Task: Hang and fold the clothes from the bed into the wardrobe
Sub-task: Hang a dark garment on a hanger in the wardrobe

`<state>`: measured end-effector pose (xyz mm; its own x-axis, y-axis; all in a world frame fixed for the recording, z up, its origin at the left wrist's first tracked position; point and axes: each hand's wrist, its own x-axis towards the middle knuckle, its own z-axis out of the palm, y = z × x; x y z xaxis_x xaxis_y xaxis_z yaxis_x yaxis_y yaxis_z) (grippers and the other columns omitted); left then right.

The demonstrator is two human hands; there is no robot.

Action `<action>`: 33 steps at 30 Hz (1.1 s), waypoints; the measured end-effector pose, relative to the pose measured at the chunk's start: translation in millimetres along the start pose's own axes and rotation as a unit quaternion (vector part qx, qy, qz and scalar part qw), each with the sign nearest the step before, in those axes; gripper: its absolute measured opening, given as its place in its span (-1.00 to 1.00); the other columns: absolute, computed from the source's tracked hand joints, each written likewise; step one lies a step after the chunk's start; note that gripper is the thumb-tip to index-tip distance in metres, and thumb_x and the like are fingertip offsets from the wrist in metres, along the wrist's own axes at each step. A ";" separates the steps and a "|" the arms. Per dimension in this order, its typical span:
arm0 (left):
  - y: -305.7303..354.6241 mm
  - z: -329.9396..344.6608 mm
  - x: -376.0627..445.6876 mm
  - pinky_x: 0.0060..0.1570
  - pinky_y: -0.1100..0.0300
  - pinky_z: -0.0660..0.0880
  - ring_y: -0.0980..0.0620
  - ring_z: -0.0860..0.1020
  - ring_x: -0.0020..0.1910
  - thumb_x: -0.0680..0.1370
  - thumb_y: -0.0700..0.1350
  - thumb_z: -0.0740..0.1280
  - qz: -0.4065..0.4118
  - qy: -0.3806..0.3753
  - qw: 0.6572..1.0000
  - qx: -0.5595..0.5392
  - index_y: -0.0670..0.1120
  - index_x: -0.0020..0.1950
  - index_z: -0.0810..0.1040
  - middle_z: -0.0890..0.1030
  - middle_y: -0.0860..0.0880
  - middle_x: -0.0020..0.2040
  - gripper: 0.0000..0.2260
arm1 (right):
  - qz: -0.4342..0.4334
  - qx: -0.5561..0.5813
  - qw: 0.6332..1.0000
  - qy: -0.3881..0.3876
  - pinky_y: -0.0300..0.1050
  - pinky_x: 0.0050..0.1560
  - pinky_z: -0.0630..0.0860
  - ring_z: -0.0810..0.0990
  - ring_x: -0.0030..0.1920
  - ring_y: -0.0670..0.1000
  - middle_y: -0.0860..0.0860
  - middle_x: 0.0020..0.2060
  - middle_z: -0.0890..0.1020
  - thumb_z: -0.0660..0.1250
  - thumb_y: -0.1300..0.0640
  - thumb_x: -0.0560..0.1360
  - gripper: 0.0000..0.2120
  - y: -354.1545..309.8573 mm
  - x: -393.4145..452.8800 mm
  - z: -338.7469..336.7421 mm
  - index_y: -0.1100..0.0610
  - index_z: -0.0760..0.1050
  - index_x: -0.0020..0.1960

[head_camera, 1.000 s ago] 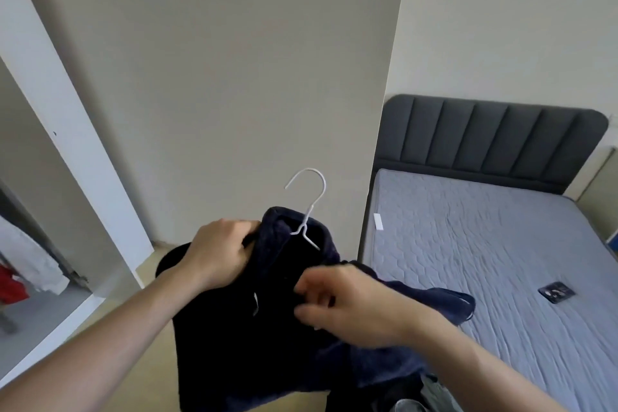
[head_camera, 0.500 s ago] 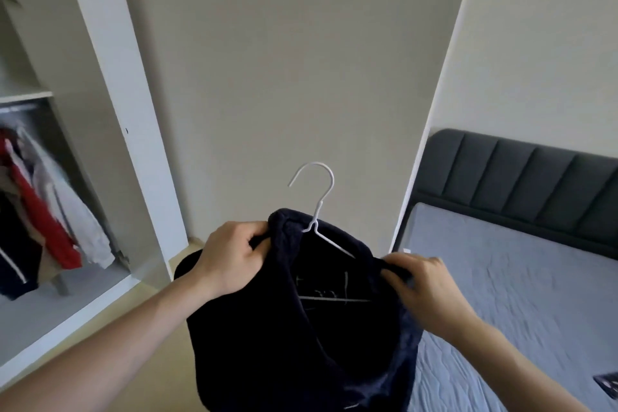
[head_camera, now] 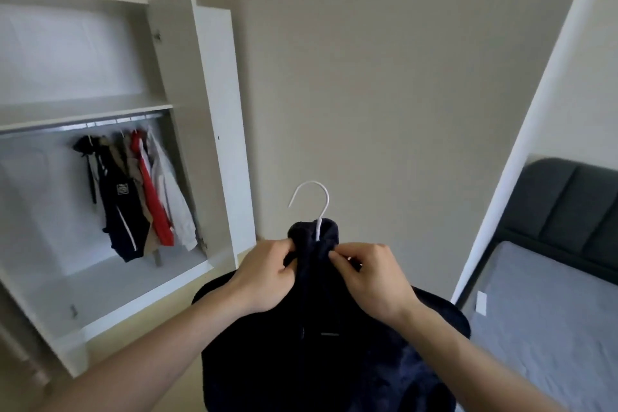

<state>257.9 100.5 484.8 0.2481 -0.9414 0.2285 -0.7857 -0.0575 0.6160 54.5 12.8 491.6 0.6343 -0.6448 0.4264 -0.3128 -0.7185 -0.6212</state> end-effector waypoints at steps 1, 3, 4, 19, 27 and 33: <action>1.4 -1.8 -4.9 -0.07 -0.08 0.58 0.03 0.62 -0.20 0.59 -0.01 0.25 -0.009 0.000 1.000 -0.025 0.04 -0.11 0.56 0.66 0.09 -0.22 -0.87 | -0.001 0.014 1.000 0.002 -0.02 -0.29 0.38 0.33 -0.39 0.03 0.07 -0.43 0.43 0.30 0.05 0.63 -0.66 0.4 1.4 3.2 0.16 0.42 -0.27; 3.9 -7.3 -14.6 -0.01 -0.02 0.56 0.13 0.60 -0.18 0.60 0.01 0.26 -0.028 -0.003 0.996 -0.079 0.05 -0.09 0.58 0.66 0.14 -0.19 -0.86 | 0.004 0.046 0.999 0.006 -0.04 -0.28 0.42 0.34 -0.40 -0.07 0.06 -0.41 0.49 0.31 0.05 0.62 -0.71 3.0 1.4 10.5 0.15 0.50 -0.24; 4.0 -11.0 -18.9 0.03 -0.03 0.55 0.11 0.60 -0.14 0.59 0.01 0.25 -0.037 -0.008 0.994 -0.102 0.03 -0.06 0.58 0.67 0.11 -0.15 -0.86 | 0.007 0.059 0.998 0.007 -0.05 -0.27 0.44 0.36 -0.39 -0.10 0.05 -0.39 0.52 0.32 0.05 0.61 -0.74 3.9 1.4 14.9 0.14 0.54 -0.21; -52.1 -101.9 -29.8 0.37 -0.05 0.46 0.05 0.61 0.26 0.63 -0.12 0.32 -0.071 0.019 0.971 -0.229 0.05 0.29 0.59 0.68 0.03 0.19 -0.75 | -0.028 0.140 0.982 -0.120 -0.34 -0.32 0.48 0.62 -0.36 -0.13 -0.13 -0.17 0.70 0.47 -0.08 0.52 -0.91 -55.7 67.8 87.8 -0.12 0.58 -0.08; -140.9 -186.0 -3.7 0.25 0.08 0.52 0.14 0.64 0.17 0.66 -0.13 0.31 -0.057 0.096 0.979 -0.169 0.04 0.21 0.62 0.71 0.09 0.11 -0.83 | -0.006 -0.041 0.971 -0.237 -0.30 -0.26 0.43 0.56 -0.31 -0.19 -0.18 -0.28 0.65 0.27 -0.37 0.54 -0.65 -44.6 128.2 100.7 -0.12 0.57 -0.14; -199.1 -216.3 21.6 0.26 0.03 0.54 0.15 0.65 0.14 0.66 -0.05 0.32 -0.060 0.124 0.981 -0.133 0.07 0.21 0.62 0.71 0.12 0.09 -0.84 | -0.013 0.006 0.975 -0.221 -0.20 -0.29 0.40 0.42 -0.37 -0.18 -0.06 -0.37 0.57 0.25 -0.08 0.64 -0.70 -64.4 164.3 167.7 -0.01 0.46 -0.23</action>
<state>542.3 163.5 530.2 0.4858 -0.8212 0.2993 -0.5747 -0.0421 0.8173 297.4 -3.2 491.4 0.8859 -0.4486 0.1184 -0.2857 -0.7284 -0.6227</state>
